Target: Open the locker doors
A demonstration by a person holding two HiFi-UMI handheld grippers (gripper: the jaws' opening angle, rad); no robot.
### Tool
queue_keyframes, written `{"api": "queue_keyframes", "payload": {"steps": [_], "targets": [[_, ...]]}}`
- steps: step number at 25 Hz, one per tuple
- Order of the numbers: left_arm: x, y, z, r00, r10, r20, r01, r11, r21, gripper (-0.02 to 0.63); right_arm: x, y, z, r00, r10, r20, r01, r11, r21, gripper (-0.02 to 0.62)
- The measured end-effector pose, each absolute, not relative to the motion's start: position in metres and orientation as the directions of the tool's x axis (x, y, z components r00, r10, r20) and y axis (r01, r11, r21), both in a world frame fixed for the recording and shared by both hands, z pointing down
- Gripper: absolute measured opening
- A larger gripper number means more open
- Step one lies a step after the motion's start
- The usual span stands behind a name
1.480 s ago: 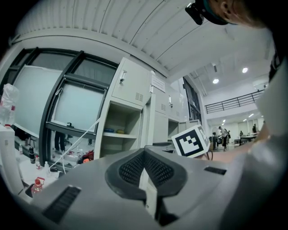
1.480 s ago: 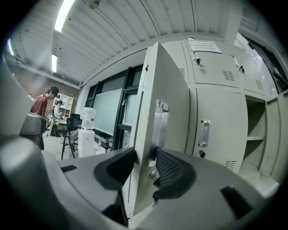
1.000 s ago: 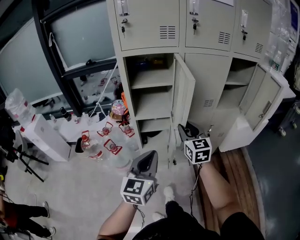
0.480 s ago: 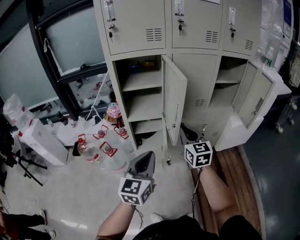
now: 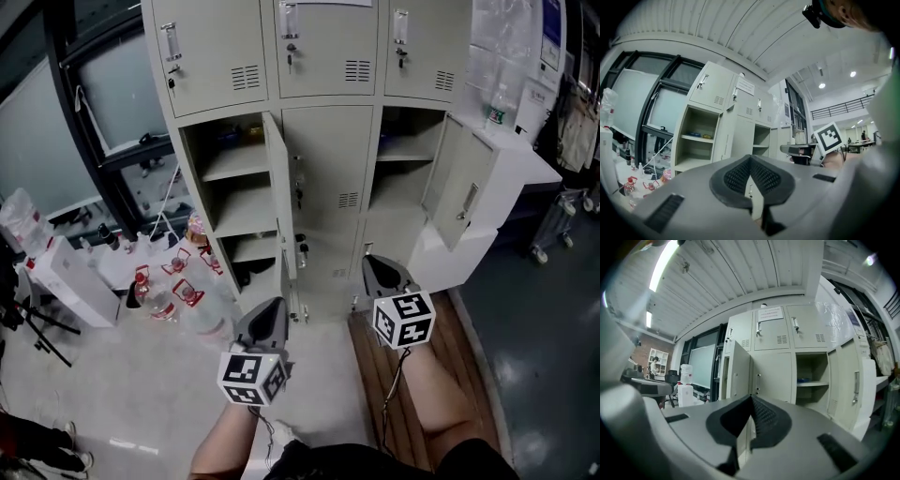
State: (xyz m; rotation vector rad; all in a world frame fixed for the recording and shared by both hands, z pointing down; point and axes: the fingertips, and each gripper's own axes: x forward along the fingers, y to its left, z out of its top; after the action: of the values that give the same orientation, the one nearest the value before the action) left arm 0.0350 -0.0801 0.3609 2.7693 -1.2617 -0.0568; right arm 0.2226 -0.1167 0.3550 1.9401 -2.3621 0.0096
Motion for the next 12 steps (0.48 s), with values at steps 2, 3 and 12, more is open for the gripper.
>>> {"api": "queue_keyframes", "payload": {"steps": [2,3,12], "targets": [[0.056,-0.055,0.363,0.642,-0.767,0.007,-0.763,-0.638,0.108,0.001,0.249,-0.088,0.356,-0.2,-0.977,0.075,-0.978,0.204,0.054,0.002],[0.066,-0.042,0.364,0.636,-0.772,0.008,-0.768,-0.631,0.109,0.002,0.261,-0.073,0.359,-0.202,-0.976,0.079,-0.977,0.207,0.054,0.001],[0.138,0.072,0.369,0.598,-0.801,0.034,-0.8,-0.593,0.095,0.002,0.329,0.038,0.377,-0.252,-0.96,0.123,-0.966,0.257,0.026,0.001]]}}
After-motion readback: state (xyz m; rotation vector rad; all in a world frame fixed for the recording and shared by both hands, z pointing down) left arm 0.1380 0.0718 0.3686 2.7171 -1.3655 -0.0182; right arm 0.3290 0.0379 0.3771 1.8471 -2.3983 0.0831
